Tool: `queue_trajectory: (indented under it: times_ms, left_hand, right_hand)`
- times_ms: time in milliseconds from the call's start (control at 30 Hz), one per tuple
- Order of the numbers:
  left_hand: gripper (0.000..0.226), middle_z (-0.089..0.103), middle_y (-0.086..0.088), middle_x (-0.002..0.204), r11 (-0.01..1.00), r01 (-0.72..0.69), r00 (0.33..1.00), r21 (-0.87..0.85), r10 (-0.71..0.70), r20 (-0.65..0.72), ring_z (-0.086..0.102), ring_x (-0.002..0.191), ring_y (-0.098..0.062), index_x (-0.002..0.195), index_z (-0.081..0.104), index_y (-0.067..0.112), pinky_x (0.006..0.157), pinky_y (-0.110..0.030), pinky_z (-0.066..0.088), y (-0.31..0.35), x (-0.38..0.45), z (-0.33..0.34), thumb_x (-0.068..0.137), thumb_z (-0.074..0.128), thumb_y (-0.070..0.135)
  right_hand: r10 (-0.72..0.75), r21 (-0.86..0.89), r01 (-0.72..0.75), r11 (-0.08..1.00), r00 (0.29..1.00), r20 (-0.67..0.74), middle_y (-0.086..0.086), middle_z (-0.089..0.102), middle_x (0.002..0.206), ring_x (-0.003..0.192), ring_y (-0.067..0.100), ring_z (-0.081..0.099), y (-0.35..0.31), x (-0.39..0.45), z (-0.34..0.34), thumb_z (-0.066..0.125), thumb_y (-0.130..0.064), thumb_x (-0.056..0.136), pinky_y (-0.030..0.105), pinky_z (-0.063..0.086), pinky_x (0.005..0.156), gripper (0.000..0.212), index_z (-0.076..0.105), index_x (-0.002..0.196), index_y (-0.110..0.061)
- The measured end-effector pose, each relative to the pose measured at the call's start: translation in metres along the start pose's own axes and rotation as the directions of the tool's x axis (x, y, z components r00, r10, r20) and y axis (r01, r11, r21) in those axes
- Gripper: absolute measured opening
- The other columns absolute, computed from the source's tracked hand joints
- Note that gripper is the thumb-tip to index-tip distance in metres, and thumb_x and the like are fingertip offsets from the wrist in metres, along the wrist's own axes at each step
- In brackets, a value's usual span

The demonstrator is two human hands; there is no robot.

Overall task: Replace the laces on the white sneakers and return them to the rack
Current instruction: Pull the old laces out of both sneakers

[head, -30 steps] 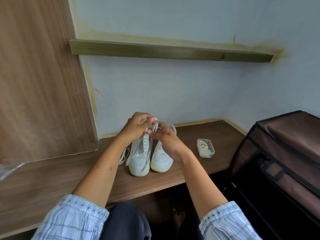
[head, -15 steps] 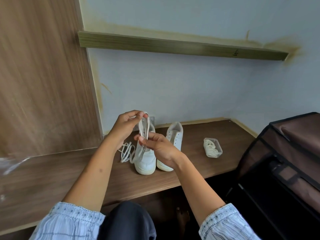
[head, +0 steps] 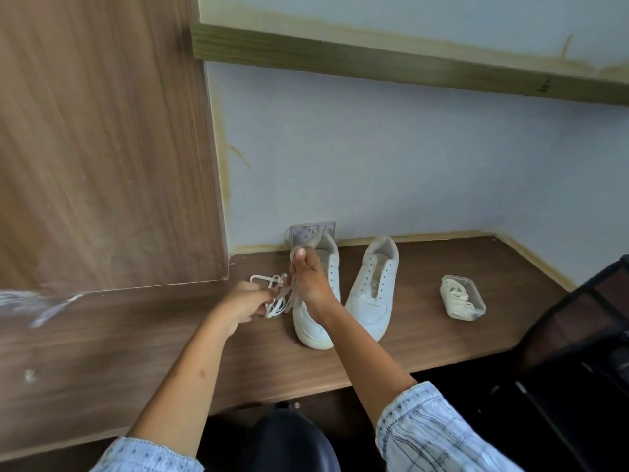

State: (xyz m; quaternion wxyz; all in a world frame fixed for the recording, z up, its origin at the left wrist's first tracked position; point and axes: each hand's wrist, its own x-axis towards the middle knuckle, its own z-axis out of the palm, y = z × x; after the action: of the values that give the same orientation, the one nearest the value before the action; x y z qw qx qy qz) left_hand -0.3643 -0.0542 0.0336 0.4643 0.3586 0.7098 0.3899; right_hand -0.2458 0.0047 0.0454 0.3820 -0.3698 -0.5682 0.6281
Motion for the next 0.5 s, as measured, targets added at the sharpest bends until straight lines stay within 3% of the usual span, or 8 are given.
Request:
queue_trajectory:
  times_ms: [67,133,200,267,367,500]
  left_hand:
    - [0.010,0.065,-0.001,0.076,1.000,-0.010,1.000,0.009,0.010,-0.026,0.058,0.066,-0.012,0.091,0.067,0.011,0.057,-0.019,0.042,-0.009,0.011,-0.004,0.094,0.062,0.019]
    - [0.016,0.063,0.005,0.066,0.999,-0.033,0.997,0.025,0.035,-0.070,0.058,0.060,-0.007,0.083,0.065,0.014,0.051,-0.014,0.042,-0.019,0.024,-0.009,0.096,0.056,0.010]
    - [0.015,0.066,0.002,0.085,0.998,-0.053,0.993,0.041,0.056,-0.103,0.058,0.081,-0.012,0.094,0.065,0.016,0.071,-0.019,0.041,-0.029,0.041,-0.014,0.097,0.053,0.009]
    - [0.023,0.063,-0.002,0.117,0.996,-0.090,0.989,0.007,0.091,-0.115,0.053,0.106,-0.012,0.119,0.063,0.014,0.087,-0.022,0.036,-0.037,0.059,-0.016,0.100,0.049,0.013]
    - [0.046,0.038,0.001,0.151,0.989,-0.128,0.989,-0.069,0.122,-0.083,0.035,0.138,-0.013,0.148,0.036,0.015,0.105,-0.022,0.026,-0.044,0.075,-0.011,0.104,0.041,0.028]
    - [0.062,0.007,0.008,0.161,0.975,-0.095,0.995,-0.199,0.101,0.022,0.004,0.148,-0.009,0.155,0.017,0.024,0.120,-0.033,0.006,-0.053,0.090,-0.001,0.100,0.024,0.053]
  right_hand:
    - [0.004,-0.245,-0.010,0.969,1.000,-0.025,0.002,0.039,0.078,0.057,0.011,0.047,0.019,0.025,0.011,0.031,-0.016,0.106,0.019,0.045,0.046,0.005,0.034,0.104,-0.012]
    - [0.028,-0.441,-0.036,0.897,0.999,-0.024,0.007,0.046,0.094,0.078,0.018,0.053,0.035,0.049,0.017,0.040,-0.010,0.100,0.024,0.043,0.059,0.009,0.034,0.108,-0.011]
    - [0.160,-0.612,-0.135,0.779,0.987,-0.014,0.018,0.048,0.119,0.109,0.033,0.054,0.047,0.068,0.022,0.047,-0.025,0.100,0.034,0.043,0.080,0.035,0.037,0.126,-0.005]
    - [0.280,-0.681,-0.211,0.702,0.960,-0.008,0.023,0.043,0.136,0.125,0.037,0.045,0.056,0.077,0.026,0.054,-0.036,0.097,0.040,0.041,0.098,0.057,0.033,0.137,-0.002]
    - [0.197,-0.687,-0.179,0.704,0.979,-0.053,0.025,0.039,0.139,0.127,0.038,0.042,0.072,0.078,0.029,0.053,-0.026,0.098,0.040,0.036,0.103,0.051,0.030,0.136,-0.001]
    - [0.188,-0.617,-0.211,0.758,0.977,-0.103,0.022,0.017,0.157,0.144,0.034,0.022,0.096,0.077,0.029,0.036,-0.027,0.104,0.037,0.027,0.110,0.057,0.015,0.152,-0.006]
